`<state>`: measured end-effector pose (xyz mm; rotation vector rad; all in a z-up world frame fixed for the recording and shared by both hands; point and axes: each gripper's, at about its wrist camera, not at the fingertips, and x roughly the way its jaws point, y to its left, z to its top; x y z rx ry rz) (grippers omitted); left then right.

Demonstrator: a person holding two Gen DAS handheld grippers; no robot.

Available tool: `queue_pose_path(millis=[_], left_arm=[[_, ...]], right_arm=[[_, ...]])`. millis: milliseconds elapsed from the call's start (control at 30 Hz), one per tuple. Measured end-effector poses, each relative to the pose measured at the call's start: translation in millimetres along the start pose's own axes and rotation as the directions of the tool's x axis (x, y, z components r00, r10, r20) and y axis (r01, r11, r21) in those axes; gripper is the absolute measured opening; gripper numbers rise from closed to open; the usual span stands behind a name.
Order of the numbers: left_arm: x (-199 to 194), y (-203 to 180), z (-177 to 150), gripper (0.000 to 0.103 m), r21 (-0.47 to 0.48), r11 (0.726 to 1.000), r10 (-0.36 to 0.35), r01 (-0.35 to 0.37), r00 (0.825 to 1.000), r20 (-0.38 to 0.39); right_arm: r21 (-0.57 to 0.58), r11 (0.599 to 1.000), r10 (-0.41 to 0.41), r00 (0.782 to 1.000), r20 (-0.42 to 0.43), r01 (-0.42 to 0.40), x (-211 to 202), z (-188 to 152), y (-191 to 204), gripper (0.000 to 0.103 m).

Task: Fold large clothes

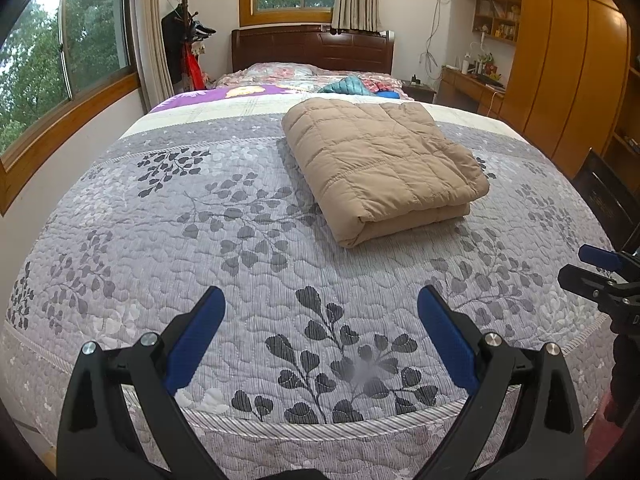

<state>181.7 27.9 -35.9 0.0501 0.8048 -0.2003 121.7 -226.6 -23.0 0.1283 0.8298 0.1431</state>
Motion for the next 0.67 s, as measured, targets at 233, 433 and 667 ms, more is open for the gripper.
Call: queue_pose_path(millis=[233, 433, 667], left_arm=[[1.9, 0.3, 0.2, 0.096, -0.002, 1.000, -0.002, 0.002, 1.000, -0.005], [2.6, 0.1, 0.0, 0.096, 0.002, 1.000, -0.002, 0.002, 1.000, -0.006], [3.4, 0.0, -0.4, 0.096, 0.003, 1.000, -0.003, 0.003, 1.000, -0.007]], right_arm=[[-0.001, 1.000, 0.001, 1.000, -0.002, -0.001, 0.8, -0.5, -0.4, 0.099], [-0.001, 1.000, 0.003, 1.000, -0.005, -0.003, 2.7, -0.2, -2.1, 0.099], [-0.003, 1.000, 0.003, 1.000, -0.006, -0.003, 3.9, 0.3, -3.1, 0.099]])
